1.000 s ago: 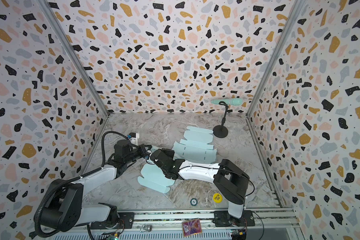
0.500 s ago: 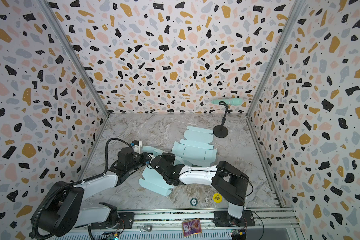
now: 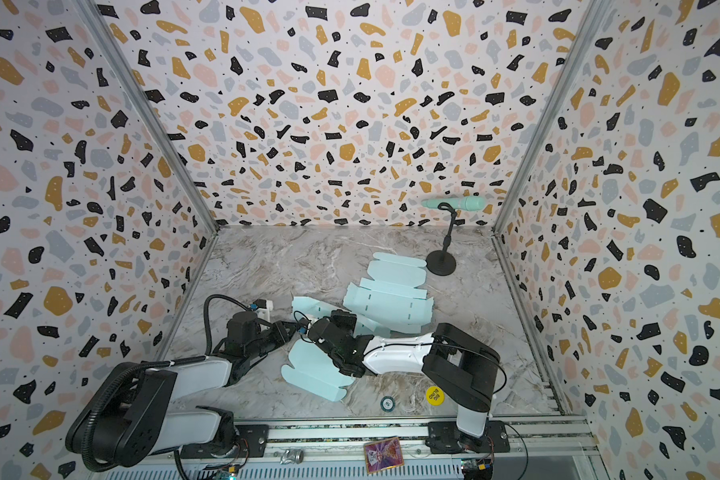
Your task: Fold the paper box
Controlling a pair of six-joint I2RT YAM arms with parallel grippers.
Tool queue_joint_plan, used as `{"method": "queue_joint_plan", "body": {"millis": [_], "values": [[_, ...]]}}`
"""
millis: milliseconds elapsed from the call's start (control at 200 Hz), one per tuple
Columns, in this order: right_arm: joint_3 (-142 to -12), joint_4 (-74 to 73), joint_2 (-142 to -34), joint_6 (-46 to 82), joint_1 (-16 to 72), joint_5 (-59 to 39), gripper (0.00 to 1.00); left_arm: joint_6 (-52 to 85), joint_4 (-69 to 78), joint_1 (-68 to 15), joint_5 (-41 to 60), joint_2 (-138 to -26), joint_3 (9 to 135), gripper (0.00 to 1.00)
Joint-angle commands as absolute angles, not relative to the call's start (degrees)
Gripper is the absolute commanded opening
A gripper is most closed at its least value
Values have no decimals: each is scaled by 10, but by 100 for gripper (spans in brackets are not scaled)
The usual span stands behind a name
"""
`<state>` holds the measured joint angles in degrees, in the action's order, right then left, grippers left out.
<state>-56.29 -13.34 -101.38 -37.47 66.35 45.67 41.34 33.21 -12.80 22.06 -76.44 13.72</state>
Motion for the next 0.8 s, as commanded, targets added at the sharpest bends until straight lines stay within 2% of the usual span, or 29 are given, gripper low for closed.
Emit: {"method": "queue_joint_plan", "body": {"millis": [0, 160, 521, 646, 691, 756, 791], "values": [[-557, -134, -991, -365, 663, 451, 0, 411, 380, -125, 240, -784, 142, 28], [-558, -139, -991, -365, 664, 452, 0, 418, 391, -143, 239, -786, 136, 31], [-553, -154, -986, -373, 665, 455, 0, 434, 398, -175, 227, -778, 139, 29], [-548, -159, -986, -379, 665, 457, 0, 412, 347, -173, 174, -752, 136, 28], [-546, -160, -986, -380, 665, 458, 0, 403, 334, -169, 166, -750, 136, 34], [-545, -160, -986, -381, 666, 457, 0, 396, 333, -166, 161, -754, 137, 51], [-545, -160, -986, -381, 665, 457, 0, 392, 335, -167, 162, -758, 138, 55]]}}
